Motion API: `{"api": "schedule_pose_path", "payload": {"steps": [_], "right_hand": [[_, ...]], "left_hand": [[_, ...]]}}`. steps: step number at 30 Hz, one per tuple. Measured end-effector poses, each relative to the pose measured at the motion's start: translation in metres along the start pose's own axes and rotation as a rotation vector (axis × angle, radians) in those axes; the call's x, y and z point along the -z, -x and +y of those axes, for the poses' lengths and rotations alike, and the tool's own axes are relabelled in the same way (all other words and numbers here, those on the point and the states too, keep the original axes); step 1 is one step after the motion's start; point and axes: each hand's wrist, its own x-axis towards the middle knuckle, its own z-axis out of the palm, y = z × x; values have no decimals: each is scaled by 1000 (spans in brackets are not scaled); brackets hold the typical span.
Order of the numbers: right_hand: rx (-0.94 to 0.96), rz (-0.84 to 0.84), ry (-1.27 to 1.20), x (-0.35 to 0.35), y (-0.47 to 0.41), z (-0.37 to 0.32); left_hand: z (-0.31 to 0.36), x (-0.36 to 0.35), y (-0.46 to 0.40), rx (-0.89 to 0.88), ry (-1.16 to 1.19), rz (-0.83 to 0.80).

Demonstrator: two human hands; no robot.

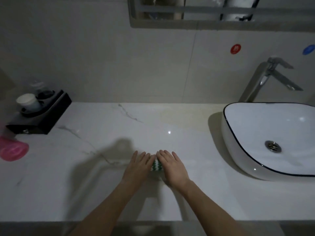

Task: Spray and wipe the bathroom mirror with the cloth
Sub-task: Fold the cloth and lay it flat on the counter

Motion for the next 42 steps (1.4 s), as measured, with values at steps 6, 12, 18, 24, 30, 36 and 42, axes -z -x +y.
{"api": "schedule_pose_path", "payload": {"steps": [6,12,18,24,30,36,42], "right_hand": [[-68,-46,-13,-17,29,-8],[-70,-264,-135,-15,44,3],[-58,-316,-156,-10,44,4],[-114,-161,-156,-12,27,-13],[-109,-198,-80,-33,9,-32],[-117,-186,6,-51,3,-30],[-103,-165,8,-59,4,-30]], "left_hand": [[22,-4,26,5,93,27],[26,-14,49,29,179,-257],[22,-5,59,110,197,-323],[0,10,71,386,174,-293],[-18,11,80,468,128,-353],[-29,10,90,486,120,-335],[-30,7,97,452,151,-399]]}}
